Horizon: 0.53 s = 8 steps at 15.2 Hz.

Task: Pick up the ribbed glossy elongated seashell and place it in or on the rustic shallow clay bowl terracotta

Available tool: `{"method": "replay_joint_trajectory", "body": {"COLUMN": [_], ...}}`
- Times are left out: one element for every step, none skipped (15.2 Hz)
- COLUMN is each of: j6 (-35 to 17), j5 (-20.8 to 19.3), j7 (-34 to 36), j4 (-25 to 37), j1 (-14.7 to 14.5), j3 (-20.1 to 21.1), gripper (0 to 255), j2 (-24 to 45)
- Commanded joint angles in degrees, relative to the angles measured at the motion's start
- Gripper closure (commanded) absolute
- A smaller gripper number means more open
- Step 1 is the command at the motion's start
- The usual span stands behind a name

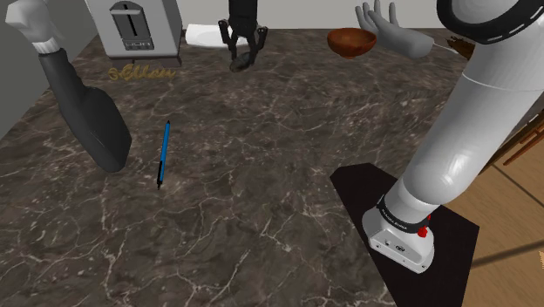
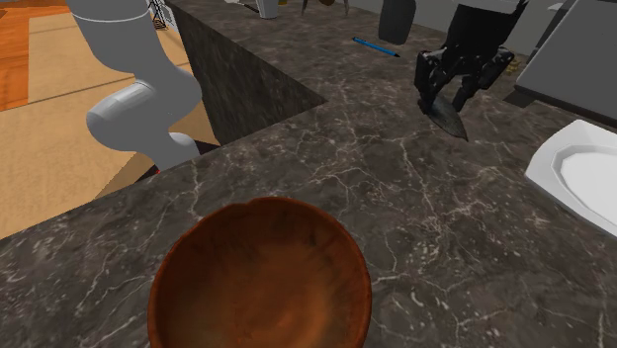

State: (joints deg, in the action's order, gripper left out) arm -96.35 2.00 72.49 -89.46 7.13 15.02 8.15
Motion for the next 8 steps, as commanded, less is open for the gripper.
{"method": "replay_joint_trajectory", "body": {"j6": [1.7,2.5,3.3,4.2,5.0,5.8,6.7,7.6], "j5": [0.0,-0.1,-0.1,-0.2,-0.2,-0.3,-0.3,-0.4], "j7": [0.2,0.2,0.3,0.4,0.4,0.5,0.6,0.7], "j4": [1.7,2.7,3.6,4.6,5.7,6.7,7.8,8.9], "j1": [-0.1,-0.1,-0.1,-0.2,-0.2,-0.2,-0.3,-0.3], "j3": [0.0,0.1,0.1,0.1,0.1,0.1,0.1,0.2], "gripper": [255,255,255,255,255,255,255,255], "j2": [0.1,0.2,0.4,0.5,0.7,0.9,1.1,1.4]}}
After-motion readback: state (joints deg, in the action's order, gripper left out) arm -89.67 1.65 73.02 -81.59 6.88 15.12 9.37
